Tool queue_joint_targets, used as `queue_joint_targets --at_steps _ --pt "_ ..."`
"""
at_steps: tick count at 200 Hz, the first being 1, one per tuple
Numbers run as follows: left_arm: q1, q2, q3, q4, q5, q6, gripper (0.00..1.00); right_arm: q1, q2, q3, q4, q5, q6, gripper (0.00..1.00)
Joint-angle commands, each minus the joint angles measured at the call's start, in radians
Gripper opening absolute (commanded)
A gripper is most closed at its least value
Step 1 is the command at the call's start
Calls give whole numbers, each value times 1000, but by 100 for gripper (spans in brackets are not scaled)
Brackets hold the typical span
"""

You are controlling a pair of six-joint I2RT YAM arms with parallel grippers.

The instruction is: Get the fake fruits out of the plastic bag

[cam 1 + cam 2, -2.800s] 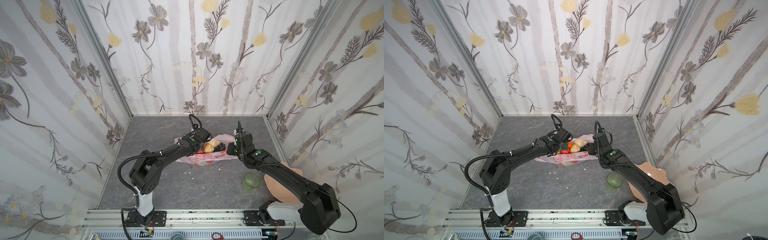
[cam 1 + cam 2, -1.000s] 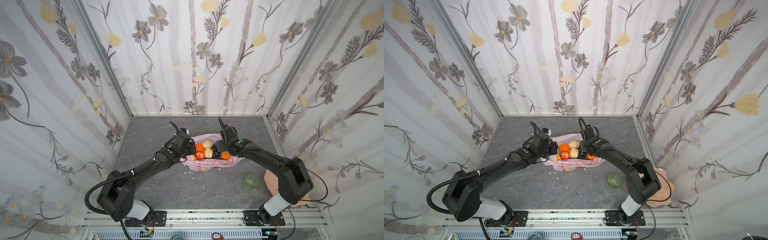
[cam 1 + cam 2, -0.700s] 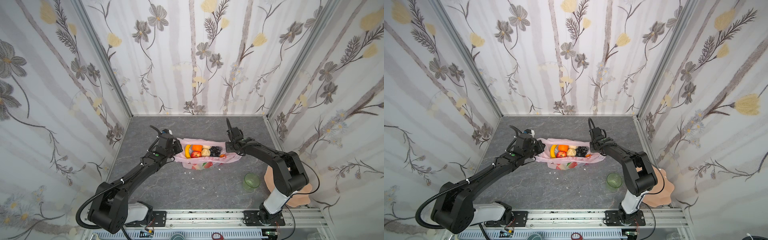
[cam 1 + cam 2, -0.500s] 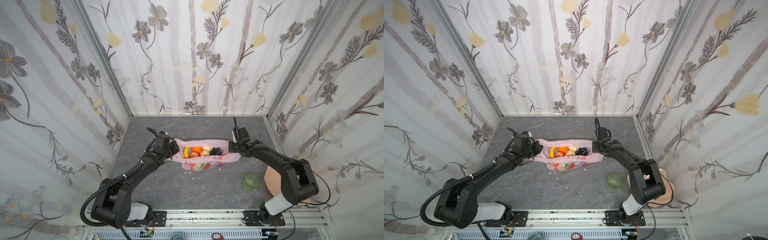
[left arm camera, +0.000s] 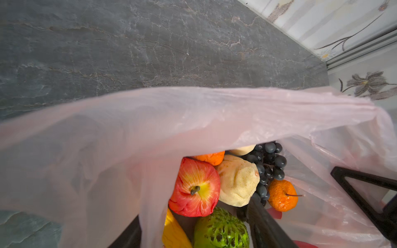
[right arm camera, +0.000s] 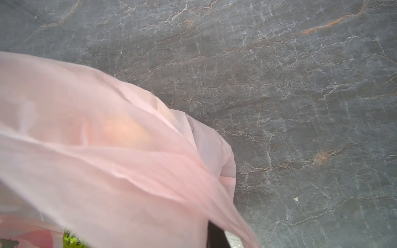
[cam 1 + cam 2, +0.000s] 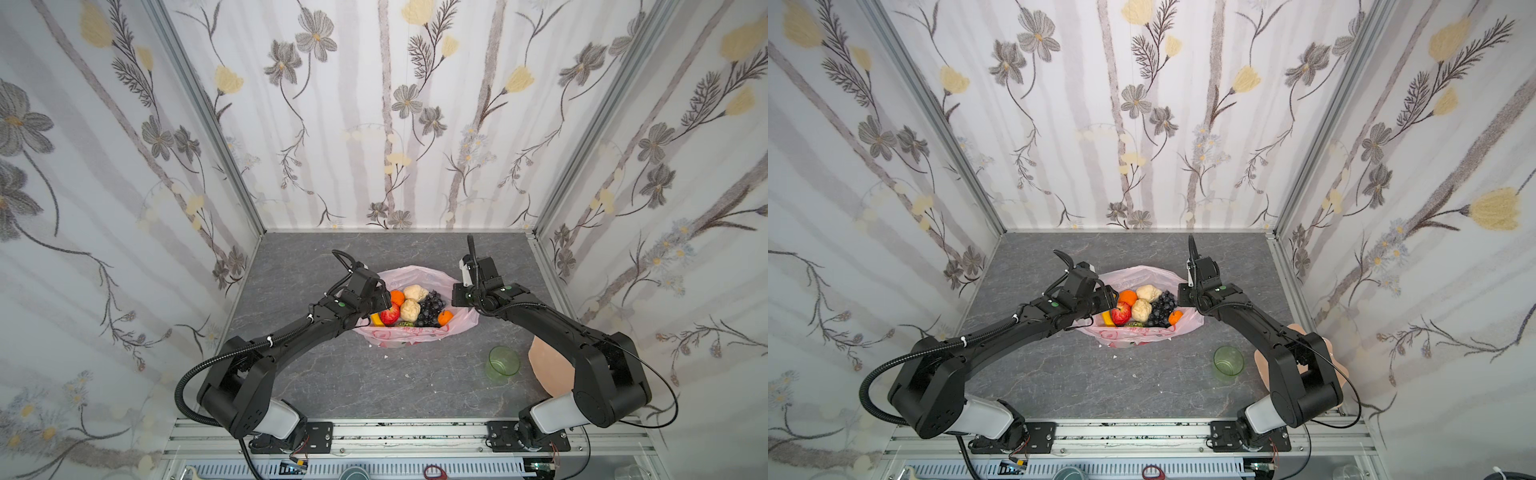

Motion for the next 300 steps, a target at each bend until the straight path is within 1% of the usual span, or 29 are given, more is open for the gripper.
queue_joint_targets --at_steps 1,36,60,81,101,108,121,129,140,150,159,164,180,193,202,217,245,260,269,281,300 --pt "-51 6 41 -97 -183 -46 68 17 -6 11 52 -1 25 0" --pt "-131 -22 122 -233 -361 -65 72 23 -10 8 48 20 30 0" --pt "-186 -30 171 -328 -413 -80 74 24 -11 4 44 30 30 0" --pt "-242 -6 232 -415 -445 -91 76 25 -14 2 44 35 32 0" --pt "-276 9 283 -451 -479 -56 80 26 -13 3 47 37 32 0" --pt "-276 13 294 -466 -505 -35 83 28 -14 5 44 38 32 0" --pt "-267 23 329 -494 -568 17 86 29 -15 6 42 41 32 0" --pt "-247 36 340 -510 -568 55 86 29 -17 6 40 43 30 0" --pt "-211 64 407 -544 -561 91 87 29 -21 5 37 44 29 0" --pt "-200 85 442 -567 -603 126 88 29 -25 2 36 47 29 0" --pt "-189 101 462 -572 -627 159 91 30 -28 -4 37 50 28 0" --pt "-178 112 469 -572 -622 175 93 31 -32 -7 39 51 28 0" --pt "-121 157 479 -572 -580 211 93 31 -35 -16 43 49 32 0" --pt "-90 191 475 -571 -536 215 87 31 -39 -23 43 51 33 0" --pt "-82 210 470 -566 -496 216 84 31 -43 -26 44 53 32 0" --pt "-73 249 454 -562 -433 215 83 31 -43 -29 41 60 32 0" --pt "-47 314 415 -540 -392 214 83 39 -44 -27 35 73 30 0" --pt "-24 319 389 -499 -349 223 80 39 -44 -29 34 73 28 0" --pt "-12 322 376 -481 -332 234 77 39 -43 -32 35 74 29 0" --pt "9 337 367 -463 -307 246 70 39 -44 -34 35 74 27 0" --pt "47 365 355 -429 -272 272 54 39 -41 -35 33 66 24 0"
